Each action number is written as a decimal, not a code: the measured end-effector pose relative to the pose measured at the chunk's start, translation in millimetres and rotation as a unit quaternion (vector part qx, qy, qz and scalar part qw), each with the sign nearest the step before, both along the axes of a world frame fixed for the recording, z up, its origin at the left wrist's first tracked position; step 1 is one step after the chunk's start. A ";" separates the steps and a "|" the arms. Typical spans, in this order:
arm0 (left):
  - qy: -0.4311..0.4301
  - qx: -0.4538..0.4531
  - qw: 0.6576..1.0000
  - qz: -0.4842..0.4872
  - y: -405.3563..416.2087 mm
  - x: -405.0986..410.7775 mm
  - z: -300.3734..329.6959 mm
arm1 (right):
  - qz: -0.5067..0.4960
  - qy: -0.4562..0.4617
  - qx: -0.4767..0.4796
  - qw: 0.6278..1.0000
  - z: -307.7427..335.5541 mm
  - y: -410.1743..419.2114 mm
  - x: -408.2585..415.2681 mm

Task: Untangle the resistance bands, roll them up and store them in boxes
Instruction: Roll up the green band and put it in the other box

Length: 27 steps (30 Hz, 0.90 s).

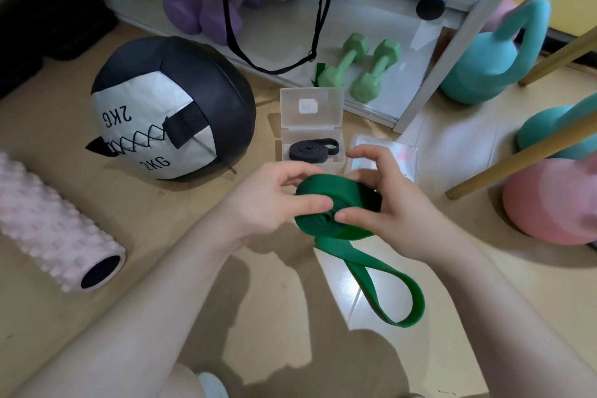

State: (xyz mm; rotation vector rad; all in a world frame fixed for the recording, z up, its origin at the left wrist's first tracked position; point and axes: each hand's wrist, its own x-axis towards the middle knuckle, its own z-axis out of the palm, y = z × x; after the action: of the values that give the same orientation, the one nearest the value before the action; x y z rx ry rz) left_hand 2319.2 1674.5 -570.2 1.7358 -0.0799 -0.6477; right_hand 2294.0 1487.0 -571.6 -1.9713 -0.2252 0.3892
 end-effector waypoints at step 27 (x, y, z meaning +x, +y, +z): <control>-0.029 -0.162 0.981 0.098 18.1 -5.8 29.3 | -0.119 -0.107 0.101 0.982 12.9 12.8 -12.3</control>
State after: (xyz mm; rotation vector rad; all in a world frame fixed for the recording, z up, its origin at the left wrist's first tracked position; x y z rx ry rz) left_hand 2313.4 1692.7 -540.9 1.4253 -0.0515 -0.4126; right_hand 2281.7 1499.7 -558.7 -1.8128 -0.1563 -0.0010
